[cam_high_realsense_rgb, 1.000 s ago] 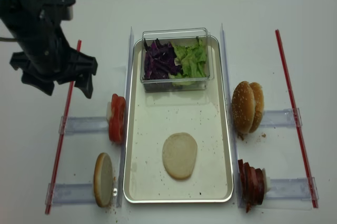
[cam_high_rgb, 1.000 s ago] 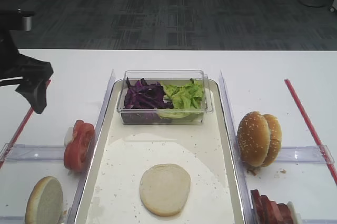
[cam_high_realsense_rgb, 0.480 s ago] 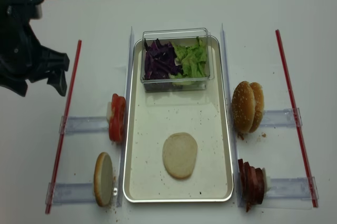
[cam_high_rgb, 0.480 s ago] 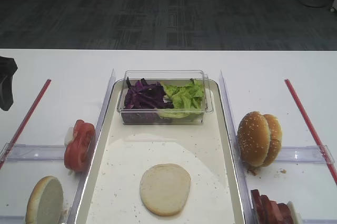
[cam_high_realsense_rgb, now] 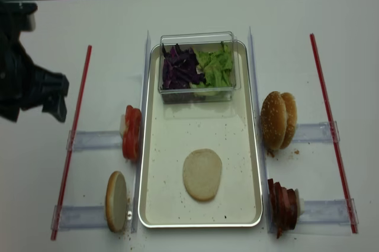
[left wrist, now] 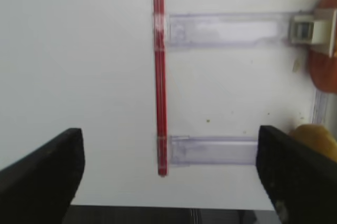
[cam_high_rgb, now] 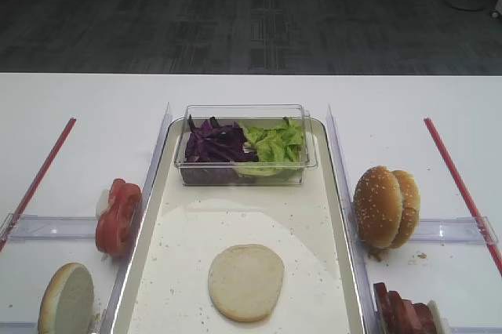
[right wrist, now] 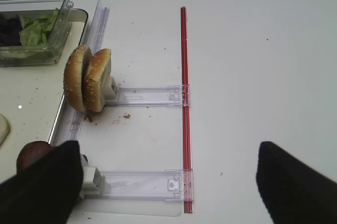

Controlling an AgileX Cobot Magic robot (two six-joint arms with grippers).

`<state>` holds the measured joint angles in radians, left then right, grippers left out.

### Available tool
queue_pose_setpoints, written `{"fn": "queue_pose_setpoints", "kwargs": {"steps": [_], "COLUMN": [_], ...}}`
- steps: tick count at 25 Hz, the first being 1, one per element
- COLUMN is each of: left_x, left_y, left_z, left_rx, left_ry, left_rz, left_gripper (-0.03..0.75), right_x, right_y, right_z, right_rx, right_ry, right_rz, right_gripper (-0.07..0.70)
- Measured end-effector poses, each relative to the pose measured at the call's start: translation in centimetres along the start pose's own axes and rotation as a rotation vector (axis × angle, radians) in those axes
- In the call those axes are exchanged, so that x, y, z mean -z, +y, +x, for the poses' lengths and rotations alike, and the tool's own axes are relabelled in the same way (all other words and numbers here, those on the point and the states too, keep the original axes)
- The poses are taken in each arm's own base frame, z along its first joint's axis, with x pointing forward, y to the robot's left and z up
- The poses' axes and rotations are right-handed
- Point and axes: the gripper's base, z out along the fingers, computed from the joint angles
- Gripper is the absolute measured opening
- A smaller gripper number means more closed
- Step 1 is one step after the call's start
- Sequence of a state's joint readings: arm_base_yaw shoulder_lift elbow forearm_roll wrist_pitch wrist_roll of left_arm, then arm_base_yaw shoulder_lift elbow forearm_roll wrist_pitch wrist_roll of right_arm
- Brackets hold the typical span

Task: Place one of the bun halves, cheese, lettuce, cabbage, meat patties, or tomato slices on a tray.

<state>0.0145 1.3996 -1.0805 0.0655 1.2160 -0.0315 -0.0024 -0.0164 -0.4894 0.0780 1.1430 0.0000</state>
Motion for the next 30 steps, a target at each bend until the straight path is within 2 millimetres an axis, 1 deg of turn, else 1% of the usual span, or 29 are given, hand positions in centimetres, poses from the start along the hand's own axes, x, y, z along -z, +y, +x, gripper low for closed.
{"fn": "queue_pose_setpoints", "kwargs": {"steps": [2,8,11,14,20,24,30], "left_x": [-0.5,-1.1,-1.0,-0.7,0.6,0.4,0.7], "left_y": [0.0,0.0,0.0,0.1,0.2,0.2,0.2], "left_z": [1.9,8.0,11.0,13.6,17.5,19.7,21.4], "left_rx": [0.005,0.016,0.023,0.031,0.043,0.043,0.024], "left_ry": [0.011,-0.023,-0.070,-0.131,-0.308,-0.398,-0.529], "left_rz": [0.000,0.002,0.003,0.004,0.007,0.008,0.006], "left_gripper": [0.608,0.608,0.608,0.608,0.608,0.608,0.608], "right_x": [0.0,0.0,0.0,0.0,0.0,0.0,0.0], "right_y": [0.0,0.0,0.0,0.0,0.0,0.0,0.0], "right_z": [0.0,0.0,0.0,0.0,0.0,0.0,0.0], "right_rx": [0.000,0.000,0.000,0.000,0.000,0.000,0.000], "right_ry": [0.000,0.000,0.000,0.000,0.000,0.000,0.000], "right_rz": [0.000,0.000,0.000,0.000,0.000,0.000,0.000], "right_gripper": [0.678,0.678,0.678,0.678,0.678,0.678,0.678]}}
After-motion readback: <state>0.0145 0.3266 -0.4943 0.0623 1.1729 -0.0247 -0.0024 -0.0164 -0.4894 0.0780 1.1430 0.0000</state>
